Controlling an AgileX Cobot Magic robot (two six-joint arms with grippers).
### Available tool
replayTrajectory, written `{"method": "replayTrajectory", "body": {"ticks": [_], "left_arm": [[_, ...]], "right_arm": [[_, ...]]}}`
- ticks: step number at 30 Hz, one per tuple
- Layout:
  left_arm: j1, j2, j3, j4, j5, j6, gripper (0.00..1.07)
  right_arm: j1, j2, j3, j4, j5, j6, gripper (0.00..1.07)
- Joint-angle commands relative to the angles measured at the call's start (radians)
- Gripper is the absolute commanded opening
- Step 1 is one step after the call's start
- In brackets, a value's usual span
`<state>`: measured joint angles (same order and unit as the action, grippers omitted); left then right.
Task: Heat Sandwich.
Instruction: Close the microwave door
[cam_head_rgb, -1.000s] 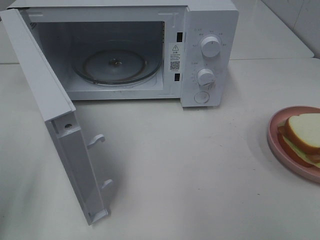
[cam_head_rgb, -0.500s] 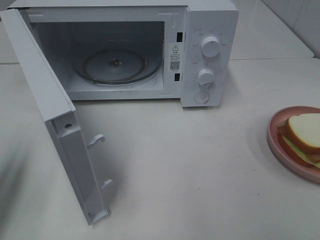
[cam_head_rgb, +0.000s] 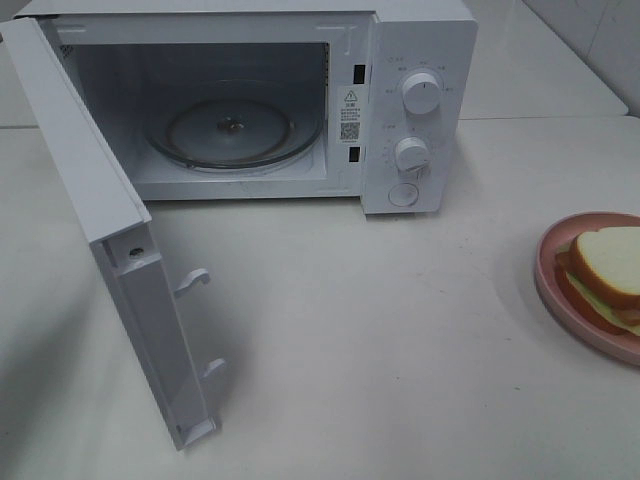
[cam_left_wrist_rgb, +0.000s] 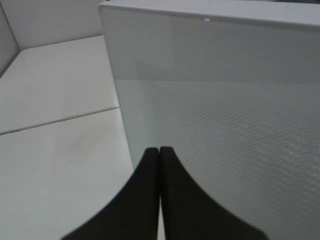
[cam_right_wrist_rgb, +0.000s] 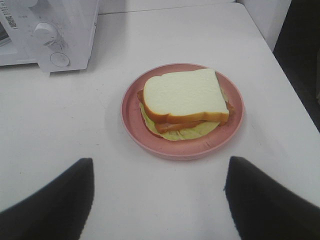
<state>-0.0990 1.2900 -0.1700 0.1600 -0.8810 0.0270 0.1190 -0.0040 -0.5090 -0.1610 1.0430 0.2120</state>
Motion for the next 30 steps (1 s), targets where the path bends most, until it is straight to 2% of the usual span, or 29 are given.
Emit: {"method": "replayTrajectory", "body": {"ticks": [1,4,6,8,14,18,19,20,22,23,24,27,28,29,30], "left_arm": [[-0.039,0.030,-0.027,-0.005,-0.033,-0.006,0.00],[-0.099,0.078,-0.076,-0.043,-0.034,-0.005,0.00],[-0.110,0.086,-0.085,-0.054,-0.034,-0.004,0.00],[-0.154,0.109,-0.115,-0.112,-0.035,-0.001,0.00],[-0.211,0.130,-0.148,-0.160,-0.039,0.016,0.00],[-0.285,0.155,-0.171,-0.256,-0.036,0.101,0.00],[-0.285,0.155,-0.171,-0.256,-0.036,0.101,0.00],[-0.323,0.168,-0.184,-0.337,-0.037,0.152,0.00],[-0.367,0.181,-0.198,-0.422,-0.038,0.214,0.00],[-0.405,0.198,-0.213,-0.511,-0.039,0.268,0.00],[-0.405,0.198,-0.213,-0.511,-0.039,0.268,0.00],[-0.457,0.227,-0.241,-0.627,-0.041,0.340,0.00],[-0.457,0.227,-0.241,-0.627,-0.041,0.340,0.00],[-0.488,0.247,-0.259,-0.683,-0.041,0.390,0.00],[-0.502,0.258,-0.269,-0.700,-0.041,0.417,0.00]], "right_arm": [[-0.002,-0.026,0.001,-0.006,0.003,-0.004,0.71],[-0.002,-0.026,0.001,-0.006,0.003,-0.002,0.71],[-0.002,-0.026,0.001,-0.006,0.003,-0.002,0.71],[-0.002,-0.026,0.001,-0.006,0.003,-0.002,0.71],[-0.002,-0.026,0.001,-0.006,0.003,-0.002,0.71],[-0.002,-0.026,0.001,-0.006,0.003,-0.002,0.71],[-0.002,-0.026,0.001,-0.006,0.003,-0.002,0.71],[-0.002,-0.026,0.001,-0.006,0.003,-0.002,0.71],[-0.002,-0.026,0.001,-0.006,0.003,-0.002,0.71],[-0.002,-0.026,0.001,-0.006,0.003,-0.002,0.71],[-0.002,-0.026,0.001,-0.006,0.003,-0.002,0.71],[-0.002,-0.026,0.001,-0.006,0.003,-0.002,0.71],[-0.002,-0.026,0.001,-0.006,0.003,-0.002,0.71],[-0.002,-0.026,0.001,-0.006,0.003,-0.002,0.71],[-0.002,-0.026,0.001,-0.006,0.003,-0.002,0.71]]}}
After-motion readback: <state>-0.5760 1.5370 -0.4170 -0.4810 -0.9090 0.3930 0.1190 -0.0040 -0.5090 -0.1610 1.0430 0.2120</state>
